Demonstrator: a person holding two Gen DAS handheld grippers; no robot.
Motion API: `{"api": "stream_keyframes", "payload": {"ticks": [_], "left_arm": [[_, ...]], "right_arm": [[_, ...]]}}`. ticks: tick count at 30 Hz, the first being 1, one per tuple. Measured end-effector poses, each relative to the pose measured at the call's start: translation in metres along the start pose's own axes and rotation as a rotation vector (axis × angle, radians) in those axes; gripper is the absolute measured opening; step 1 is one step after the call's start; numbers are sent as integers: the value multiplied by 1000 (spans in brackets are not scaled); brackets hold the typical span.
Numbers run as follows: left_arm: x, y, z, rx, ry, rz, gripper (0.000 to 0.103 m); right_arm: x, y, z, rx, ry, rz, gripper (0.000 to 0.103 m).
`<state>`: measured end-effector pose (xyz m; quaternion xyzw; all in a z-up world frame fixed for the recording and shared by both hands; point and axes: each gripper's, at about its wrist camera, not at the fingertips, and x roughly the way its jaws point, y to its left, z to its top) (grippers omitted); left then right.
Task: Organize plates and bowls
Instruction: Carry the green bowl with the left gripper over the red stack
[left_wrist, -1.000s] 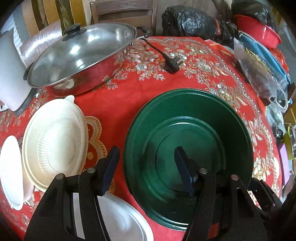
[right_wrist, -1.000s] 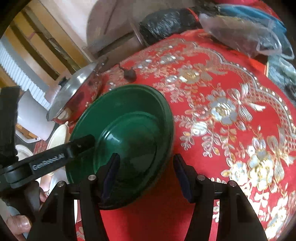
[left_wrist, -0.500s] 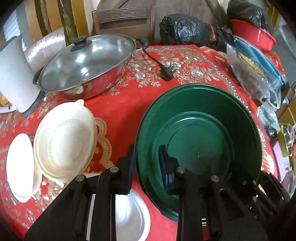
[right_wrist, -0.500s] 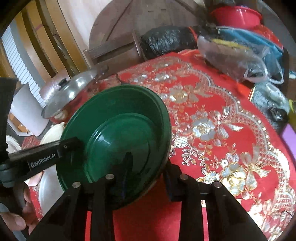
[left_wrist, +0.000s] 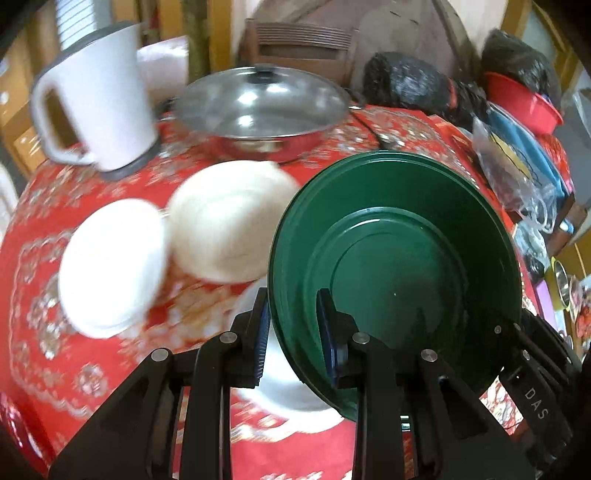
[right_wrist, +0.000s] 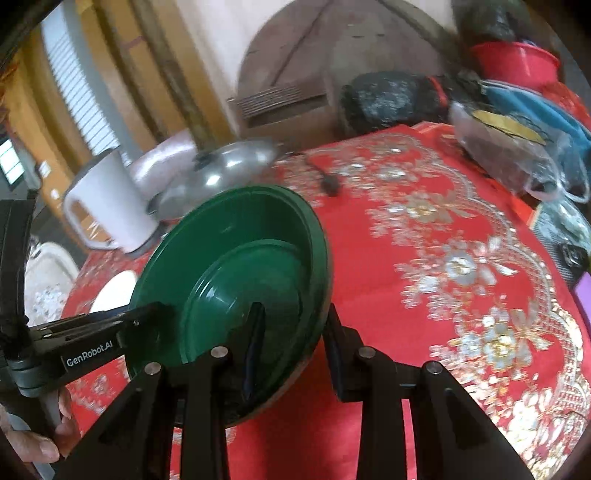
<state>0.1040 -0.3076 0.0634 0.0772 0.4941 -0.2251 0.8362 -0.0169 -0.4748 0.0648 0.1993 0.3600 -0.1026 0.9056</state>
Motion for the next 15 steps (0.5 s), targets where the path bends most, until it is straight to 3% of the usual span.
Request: {"api": "stream_keyframes", "payload": {"ticks": [15], "left_arm": [[-74, 168, -82, -241, -55, 122, 24]], "right_arm": [[25, 163, -47, -265, 100, 162, 31]]}}
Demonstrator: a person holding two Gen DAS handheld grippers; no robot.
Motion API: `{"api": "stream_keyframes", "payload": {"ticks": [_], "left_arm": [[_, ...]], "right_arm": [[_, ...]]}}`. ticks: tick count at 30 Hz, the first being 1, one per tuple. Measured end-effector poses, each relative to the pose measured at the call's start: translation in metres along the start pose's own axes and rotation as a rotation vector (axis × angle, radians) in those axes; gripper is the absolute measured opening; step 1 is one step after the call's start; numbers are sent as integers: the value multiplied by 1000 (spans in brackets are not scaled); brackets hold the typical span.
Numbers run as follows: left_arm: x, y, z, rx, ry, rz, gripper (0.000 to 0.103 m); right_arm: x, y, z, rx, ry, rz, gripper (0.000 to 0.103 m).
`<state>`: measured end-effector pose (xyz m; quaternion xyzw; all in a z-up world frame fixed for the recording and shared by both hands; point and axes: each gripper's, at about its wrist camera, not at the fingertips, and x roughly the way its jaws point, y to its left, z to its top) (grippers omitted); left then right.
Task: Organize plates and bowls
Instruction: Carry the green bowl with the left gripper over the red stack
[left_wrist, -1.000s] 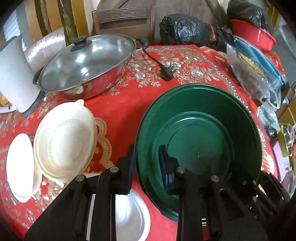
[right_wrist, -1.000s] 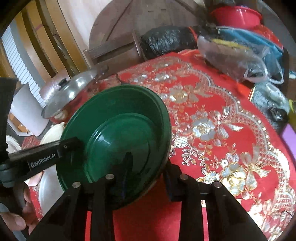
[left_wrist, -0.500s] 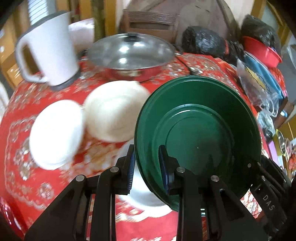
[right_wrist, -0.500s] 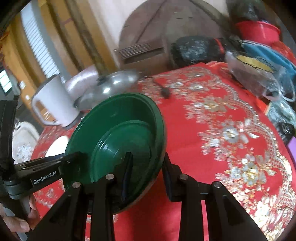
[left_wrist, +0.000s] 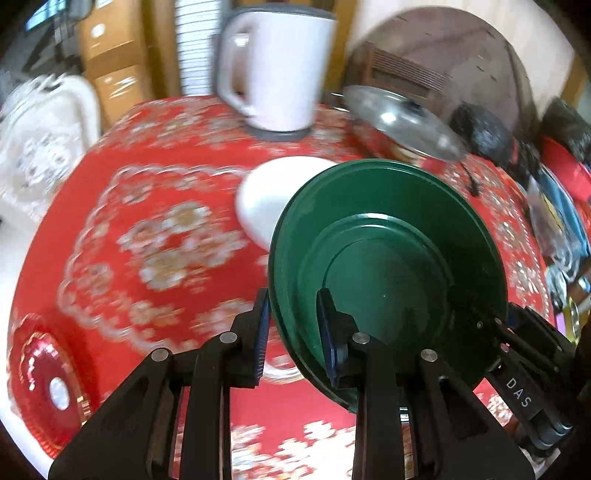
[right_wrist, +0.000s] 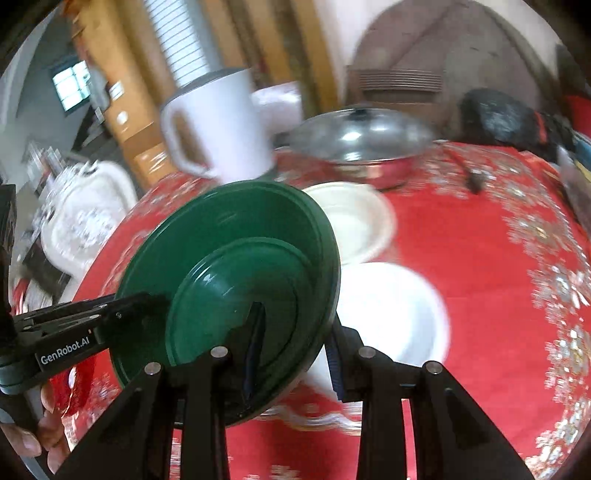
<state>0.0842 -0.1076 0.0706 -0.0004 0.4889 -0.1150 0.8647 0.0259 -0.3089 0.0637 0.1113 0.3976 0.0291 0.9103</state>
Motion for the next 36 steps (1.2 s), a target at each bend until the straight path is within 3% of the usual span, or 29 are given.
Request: {"api": "stream_keyframes", "payload": {"ticks": [13, 20, 28, 36], "left_arm": [[-66, 158, -63, -230, -77, 127, 24], [-84, 225, -97, -341, -81, 182, 24], [-88, 281, -139, -461, -63, 246, 25], [-79, 307, -160, -516, -31, 282, 25]], "right_arm": [[34, 152, -20, -227, 65, 170, 31], [47, 232, -34, -366, 100, 235, 32], [70, 297, -54, -489, 144, 282, 32], [93, 336, -83, -573, 199, 293, 34]]}}
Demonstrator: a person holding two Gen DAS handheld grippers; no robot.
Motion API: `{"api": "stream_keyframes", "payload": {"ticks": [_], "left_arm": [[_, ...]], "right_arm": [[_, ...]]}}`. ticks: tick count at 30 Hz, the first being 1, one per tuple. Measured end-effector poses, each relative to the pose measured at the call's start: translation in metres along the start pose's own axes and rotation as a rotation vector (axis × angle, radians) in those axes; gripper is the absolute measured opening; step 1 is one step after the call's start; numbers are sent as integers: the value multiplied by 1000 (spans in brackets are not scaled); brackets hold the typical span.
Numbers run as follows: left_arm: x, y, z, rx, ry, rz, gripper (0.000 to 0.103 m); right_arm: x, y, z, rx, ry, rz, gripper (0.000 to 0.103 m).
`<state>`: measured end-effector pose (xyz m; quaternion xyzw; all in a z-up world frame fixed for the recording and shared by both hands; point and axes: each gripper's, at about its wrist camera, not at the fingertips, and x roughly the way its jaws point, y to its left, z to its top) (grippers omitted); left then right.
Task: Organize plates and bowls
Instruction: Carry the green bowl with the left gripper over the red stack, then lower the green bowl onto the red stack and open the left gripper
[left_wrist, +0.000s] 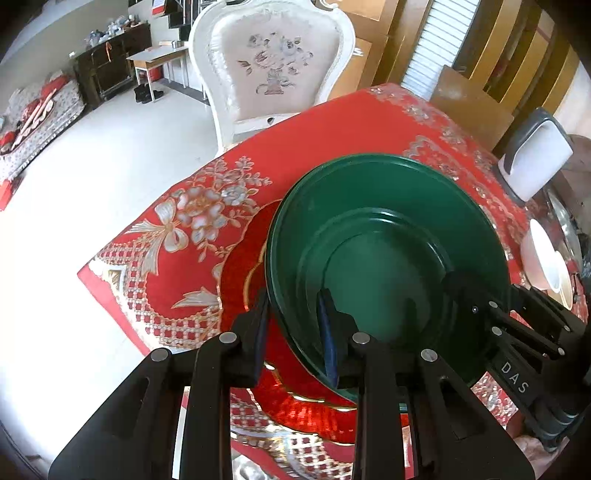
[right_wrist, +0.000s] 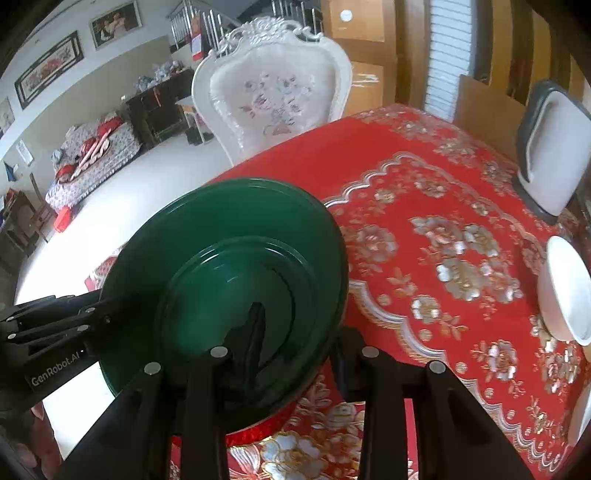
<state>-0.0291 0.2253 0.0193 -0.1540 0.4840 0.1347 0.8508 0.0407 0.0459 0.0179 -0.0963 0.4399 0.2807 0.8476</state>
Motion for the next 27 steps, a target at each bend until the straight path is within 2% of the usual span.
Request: {"api": "stream_keyframes", "payload": {"ticks": [10, 15, 21, 26, 27], "left_arm": [[4, 14, -8, -19, 6, 35, 25], [4, 13, -9, -13, -10, 51, 25], [-5, 13, -8, -26, -82, 111, 26], [-19, 10, -5, -40, -160, 159, 26], [-23, 9, -4, -44, -170, 152, 29]], "right_arm": [[8, 20, -7, -37, 39, 15, 34], [13, 21, -10, -17, 52, 43, 34], [4, 14, -11, 33, 38, 87, 36], [-11, 10, -12, 48, -9, 71, 37], [-13, 9, -12, 52, -13, 72, 38]]}}
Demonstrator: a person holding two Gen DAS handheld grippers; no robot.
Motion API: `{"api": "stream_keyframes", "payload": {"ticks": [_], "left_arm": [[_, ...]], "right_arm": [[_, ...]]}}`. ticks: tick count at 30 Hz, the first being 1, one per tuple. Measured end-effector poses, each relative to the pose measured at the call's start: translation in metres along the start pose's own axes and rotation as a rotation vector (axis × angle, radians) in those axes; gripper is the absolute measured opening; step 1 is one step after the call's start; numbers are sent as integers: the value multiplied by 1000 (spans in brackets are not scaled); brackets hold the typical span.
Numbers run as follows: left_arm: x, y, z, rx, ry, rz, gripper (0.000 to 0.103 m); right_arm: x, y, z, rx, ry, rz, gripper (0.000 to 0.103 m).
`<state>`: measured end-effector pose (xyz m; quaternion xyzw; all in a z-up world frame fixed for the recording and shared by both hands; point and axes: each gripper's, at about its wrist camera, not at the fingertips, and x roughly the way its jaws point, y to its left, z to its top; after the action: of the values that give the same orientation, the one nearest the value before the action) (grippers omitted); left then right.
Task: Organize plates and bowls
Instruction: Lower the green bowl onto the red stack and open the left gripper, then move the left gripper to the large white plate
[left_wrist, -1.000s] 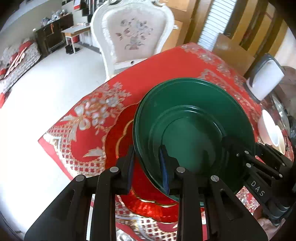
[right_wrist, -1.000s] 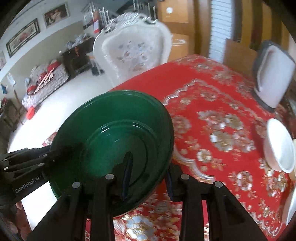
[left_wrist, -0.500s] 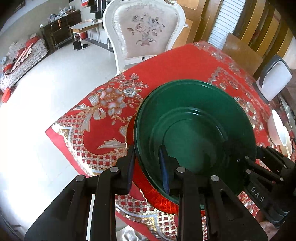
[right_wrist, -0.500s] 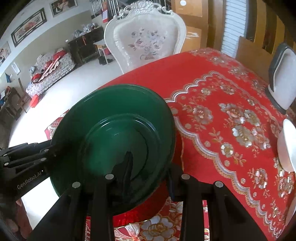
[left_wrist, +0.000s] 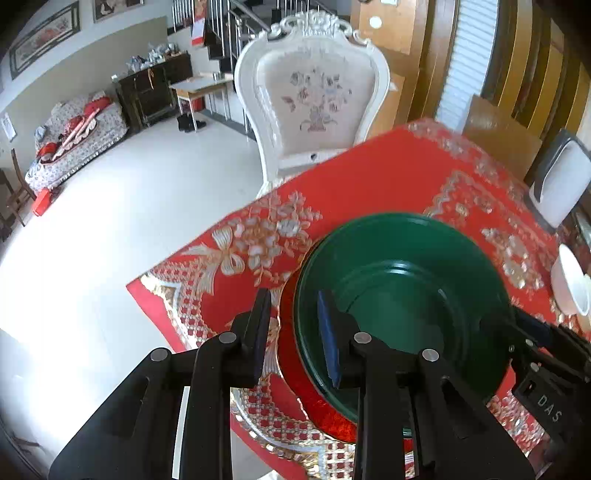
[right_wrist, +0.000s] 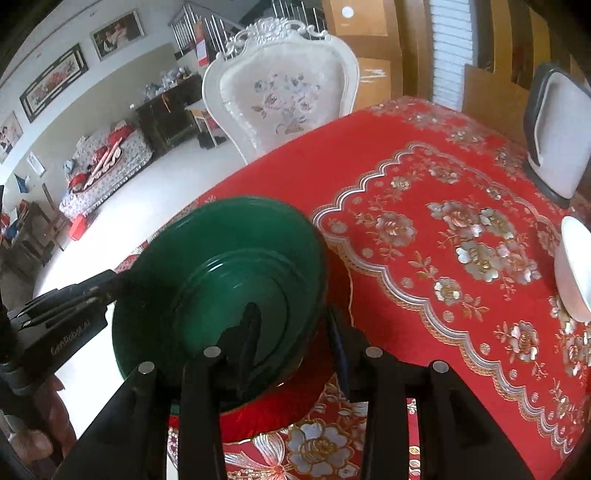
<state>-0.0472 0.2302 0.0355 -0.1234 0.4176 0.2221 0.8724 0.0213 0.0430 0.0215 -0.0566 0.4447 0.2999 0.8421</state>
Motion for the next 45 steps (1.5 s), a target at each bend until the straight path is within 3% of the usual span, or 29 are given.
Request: {"api": "stream_keyframes", "payload": {"ticks": [1, 3, 4, 11, 14, 24, 45], "left_arm": [[-3, -1, 1, -3, -9, -10, 33], [-10, -7, 2, -2, -31, -26, 53], [-13, -11, 3, 0, -45, -36, 55], [-36, -67, 4, 82, -87, -134, 55], [-39, -93, 2, 121, -89, -171, 55], [-40, -177, -11, 246, -77, -256, 55], [-4, -299, -21, 401, -44, -307, 55]], "right_arm": [[-3, -1, 0, 4, -6, -2, 39], [-11, -3, 0, -2, -27, -16, 39], [-13, -6, 0, -3, -34, -22, 39], [-38, -31, -3, 37, -85, -59, 42], [-49, -50, -6, 75, -104, -79, 46], [-77, -113, -24, 212, -127, -149, 47], [-107, -243, -63, 470, -127, -257, 50]]}}
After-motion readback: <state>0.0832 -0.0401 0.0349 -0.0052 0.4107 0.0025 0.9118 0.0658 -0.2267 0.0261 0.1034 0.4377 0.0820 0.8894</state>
